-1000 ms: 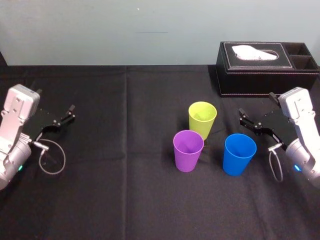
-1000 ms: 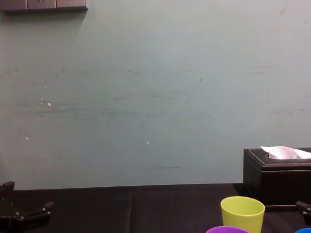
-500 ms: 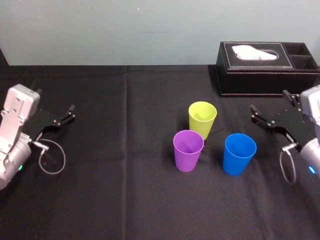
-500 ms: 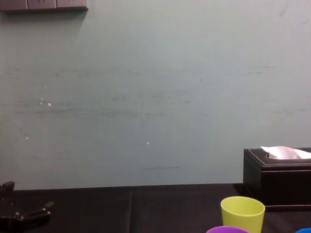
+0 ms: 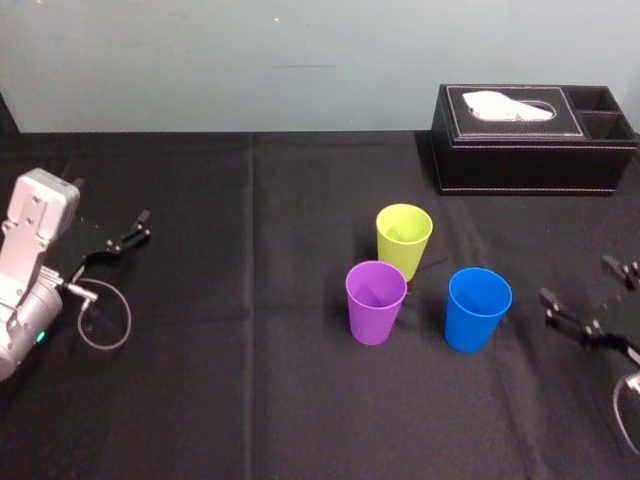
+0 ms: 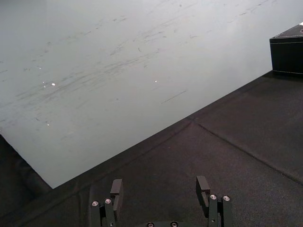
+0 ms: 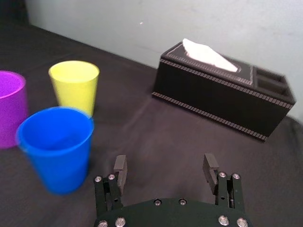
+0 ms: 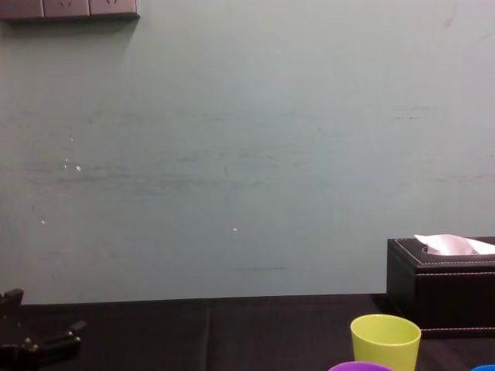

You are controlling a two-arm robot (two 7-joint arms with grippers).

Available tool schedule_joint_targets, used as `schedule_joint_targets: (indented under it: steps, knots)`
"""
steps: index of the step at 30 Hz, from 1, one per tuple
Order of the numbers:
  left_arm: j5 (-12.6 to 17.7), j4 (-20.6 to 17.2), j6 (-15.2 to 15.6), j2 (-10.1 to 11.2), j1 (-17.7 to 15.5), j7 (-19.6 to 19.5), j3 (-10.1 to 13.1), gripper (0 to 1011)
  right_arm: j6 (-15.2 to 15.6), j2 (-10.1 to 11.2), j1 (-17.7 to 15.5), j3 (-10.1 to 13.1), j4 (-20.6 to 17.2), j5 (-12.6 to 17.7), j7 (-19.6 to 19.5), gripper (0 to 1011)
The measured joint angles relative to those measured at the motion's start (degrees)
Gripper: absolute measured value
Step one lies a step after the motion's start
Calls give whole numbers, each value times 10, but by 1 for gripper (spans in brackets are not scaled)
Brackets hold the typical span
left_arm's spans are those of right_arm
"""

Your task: Stack the three plastic cups sequentially using one hand.

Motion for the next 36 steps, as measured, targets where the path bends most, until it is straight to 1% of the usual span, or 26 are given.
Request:
schedule_joint_targets:
  steps: [1,4,5,7,8,10,14,18,21,24,31,33,34,36]
  knots:
    - [0,0,0,0,0,0,0,1011,-3,6,-20,10,-9,10,7,1003]
    - [0,0,0,0,0,0,0,1011,-8,13,-47,22,-19,23,19,1003]
    - [0,0,0,0,0,0,0,1011,-12,16,-63,28,-25,33,28,1003]
    - [0,0,0,0,0,0,0,1011,-16,17,-76,33,-30,41,38,1003]
    - [0,0,0,0,0,0,0,1011,-22,18,-88,36,-34,50,49,1003]
    - [0,0,0,0,0,0,0,1012,-31,16,-100,37,-38,55,63,1003]
    - [0,0,0,0,0,0,0,1011,-41,10,-109,35,-42,55,75,1003]
    - [0,0,0,0,0,0,0,1011,-48,-2,-107,27,-43,59,94,1003]
    - [0,0,0,0,0,0,0,1011,-49,-15,-98,18,-42,60,107,1003]
    - [0,0,0,0,0,0,0,1011,-45,-23,-88,11,-40,57,112,1003]
    - [0,0,0,0,0,0,0,1011,-26,-56,-50,-10,-25,39,119,1003]
    - [0,0,0,0,0,0,0,1011,-23,-62,-44,-12,-22,35,119,1003]
    - [0,0,0,0,0,0,0,1011,-20,-69,-38,-14,-17,30,119,1003]
    - [0,0,0,0,0,0,0,1011,-18,-76,-31,-15,-13,26,117,1003]
